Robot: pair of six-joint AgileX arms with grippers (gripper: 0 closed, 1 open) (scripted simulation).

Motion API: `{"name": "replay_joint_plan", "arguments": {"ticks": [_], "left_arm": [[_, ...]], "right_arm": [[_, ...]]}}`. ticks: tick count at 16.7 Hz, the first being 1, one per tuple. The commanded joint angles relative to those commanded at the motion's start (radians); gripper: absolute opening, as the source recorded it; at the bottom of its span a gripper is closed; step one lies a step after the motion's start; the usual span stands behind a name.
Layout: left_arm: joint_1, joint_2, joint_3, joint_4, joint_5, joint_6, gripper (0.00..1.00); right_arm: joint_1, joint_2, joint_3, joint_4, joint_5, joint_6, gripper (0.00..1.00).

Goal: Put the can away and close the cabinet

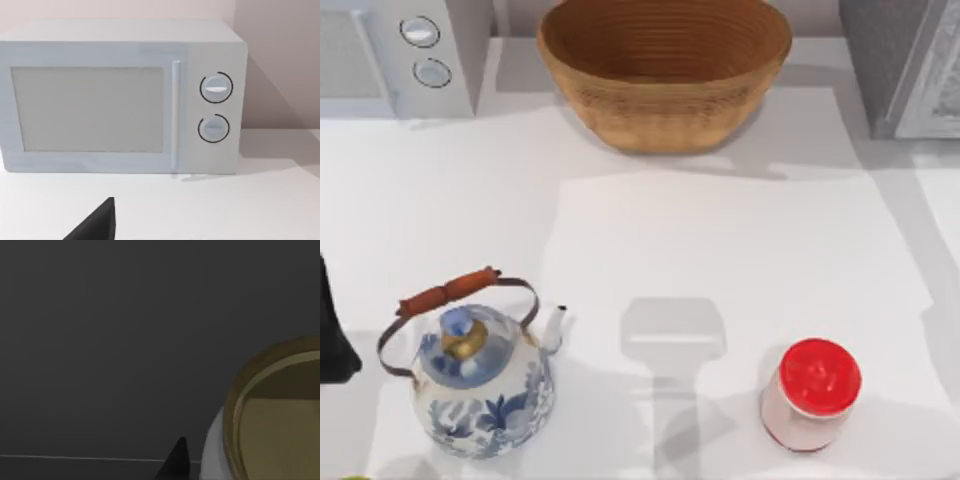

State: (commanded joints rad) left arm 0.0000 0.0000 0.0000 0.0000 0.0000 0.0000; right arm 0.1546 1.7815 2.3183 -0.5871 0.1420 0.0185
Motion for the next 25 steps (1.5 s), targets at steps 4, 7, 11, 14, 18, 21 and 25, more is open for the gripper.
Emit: {"name": "replay_joint_plan", "arguments": {"ticks": [4,7,11,14,18,21,25], "left_arm": [[0.000,0.000,0.000,0.000,0.000,0.000,1.00],[0.000,0.000,0.000,0.000,0.000,0.000,1.00],[0.000,0.000,0.000,0.000,0.000,0.000,1.00],[0.000,0.000,0.000,0.000,0.000,0.000,1.00],[0.000,0.000,0.000,0.000,0.000,0.000,1.00],[0.000,0.000,0.000,0.000,0.000,0.000,1.00],[0.000,0.000,0.000,0.000,0.000,0.000,1.00]], "right_arm": [[-0.027,0.200,0.303,-0.065,-0.018,-0.003,0.00],[-0.050,0.288,0.424,-0.089,-0.020,-0.002,0.00],[-0.058,0.308,0.451,-0.093,-0.019,-0.001,0.00],[-0.058,0.308,0.451,-0.093,-0.019,-0.001,0.08],[-0.058,0.308,0.451,-0.093,-0.019,-0.001,0.38],[-0.058,0.308,0.451,-0.093,-0.019,-0.001,0.60],[-0.058,0.308,0.451,-0.093,-0.019,-0.001,0.90]]}}
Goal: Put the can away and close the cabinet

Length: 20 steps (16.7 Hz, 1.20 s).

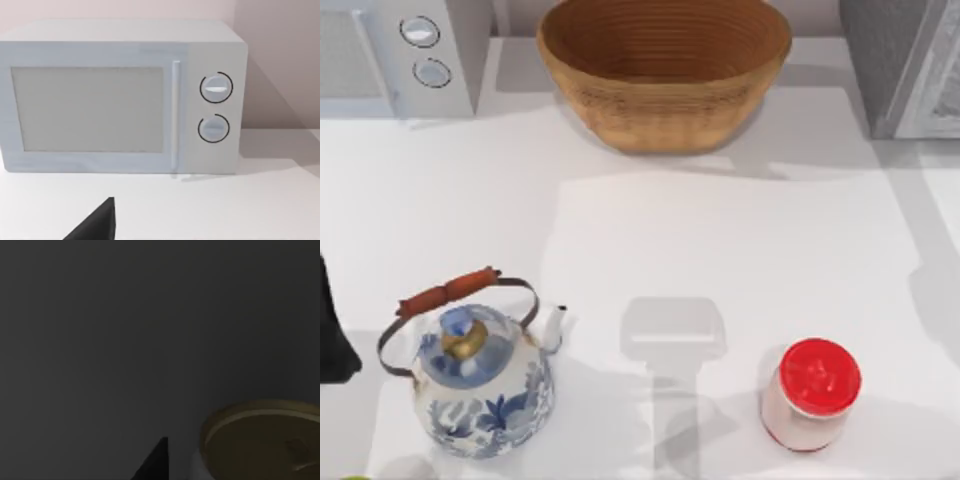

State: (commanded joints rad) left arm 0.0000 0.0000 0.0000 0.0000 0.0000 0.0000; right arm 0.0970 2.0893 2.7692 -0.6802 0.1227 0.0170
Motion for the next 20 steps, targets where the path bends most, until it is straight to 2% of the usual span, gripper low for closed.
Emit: {"name": "replay_joint_plan", "arguments": {"ticks": [1,2,13,17,20], "left_arm": [[0.000,0.000,0.000,0.000,0.000,0.000,1.00],[0.000,0.000,0.000,0.000,0.000,0.000,1.00],[0.000,0.000,0.000,0.000,0.000,0.000,1.00],[0.000,0.000,0.000,0.000,0.000,0.000,1.00],[0.000,0.000,0.000,0.000,0.000,0.000,1.00]], "right_arm": [[0.000,0.000,0.000,0.000,0.000,0.000,0.98],[0.000,0.000,0.000,0.000,0.000,0.000,1.00],[0.003,-0.028,-0.030,0.014,-0.008,-0.004,1.00],[0.000,-0.198,-0.212,0.085,-0.040,-0.021,1.00],[-0.008,-0.412,-0.459,0.167,-0.072,-0.035,1.00]]}}
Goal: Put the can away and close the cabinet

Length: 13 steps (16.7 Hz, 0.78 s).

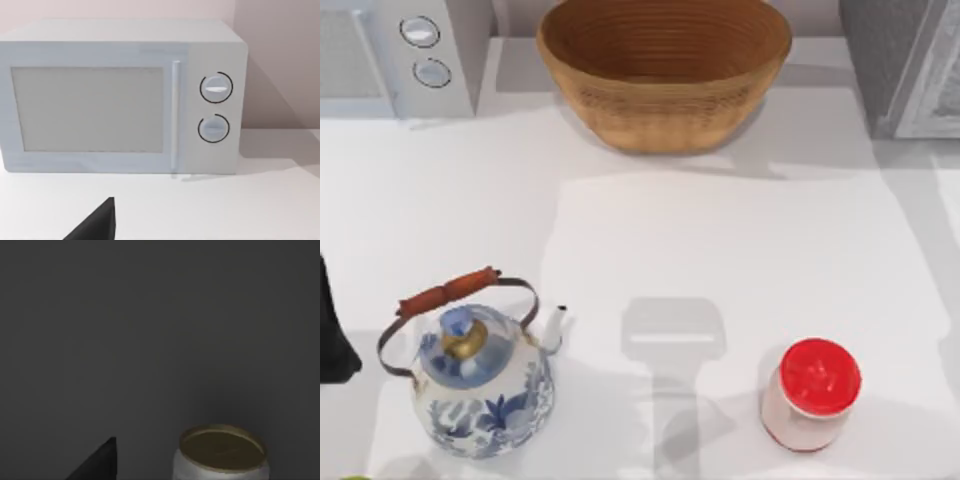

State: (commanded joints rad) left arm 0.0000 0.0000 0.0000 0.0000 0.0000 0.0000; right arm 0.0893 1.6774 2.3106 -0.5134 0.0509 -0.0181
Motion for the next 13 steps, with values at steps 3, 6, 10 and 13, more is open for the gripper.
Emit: {"name": "replay_joint_plan", "arguments": {"ticks": [3,6,10,13], "left_arm": [[0.000,0.000,0.000,0.000,0.000,0.000,1.00],[0.000,0.000,0.000,0.000,0.000,0.000,1.00],[0.000,0.000,0.000,0.000,0.000,0.000,1.00],[0.000,0.000,0.000,0.000,0.000,0.000,1.00]], "right_arm": [[-0.009,-0.265,-0.336,0.097,-0.034,-0.014,1.00],[-0.018,-0.560,-0.753,0.198,-0.065,-0.025,1.00],[-0.035,-0.958,-1.341,0.323,-0.088,-0.026,1.00],[-0.049,-1.220,-1.717,0.397,-0.089,-0.018,1.00]]}}
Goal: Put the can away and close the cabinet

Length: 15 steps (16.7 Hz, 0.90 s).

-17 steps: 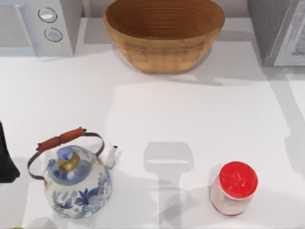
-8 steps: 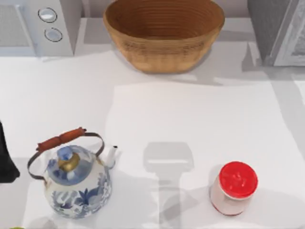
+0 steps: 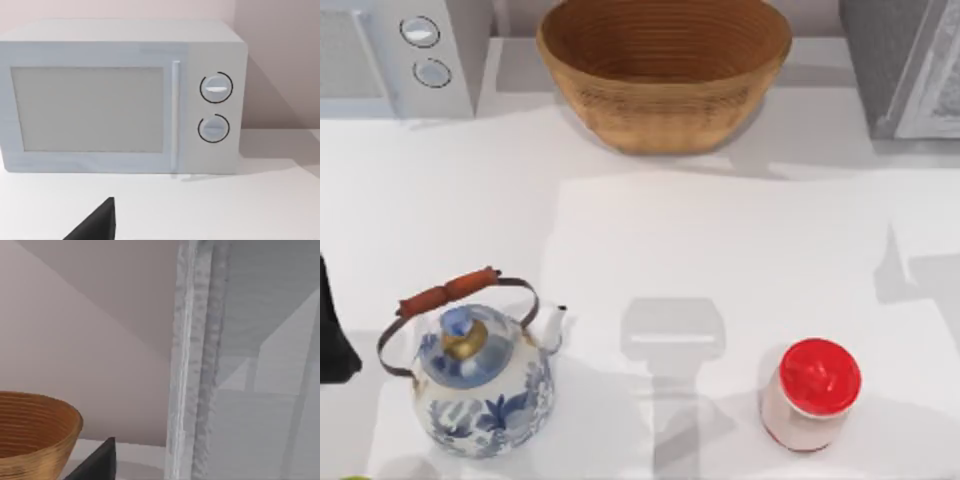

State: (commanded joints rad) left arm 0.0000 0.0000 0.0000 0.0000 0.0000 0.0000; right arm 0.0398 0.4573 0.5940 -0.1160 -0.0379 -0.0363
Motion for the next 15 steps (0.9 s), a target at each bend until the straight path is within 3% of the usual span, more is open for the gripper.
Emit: {"name": "replay_joint_plan", "arguments": {"ticks": [7,15], "left_arm": [[0.000,0.000,0.000,0.000,0.000,0.000,1.00],[0.000,0.000,0.000,0.000,0.000,0.000,1.00]], "right_arm": [[-0.032,-0.396,-0.524,0.103,0.027,0.029,1.00],[-0.036,-0.453,-0.593,0.115,0.037,0.036,1.00]]}}
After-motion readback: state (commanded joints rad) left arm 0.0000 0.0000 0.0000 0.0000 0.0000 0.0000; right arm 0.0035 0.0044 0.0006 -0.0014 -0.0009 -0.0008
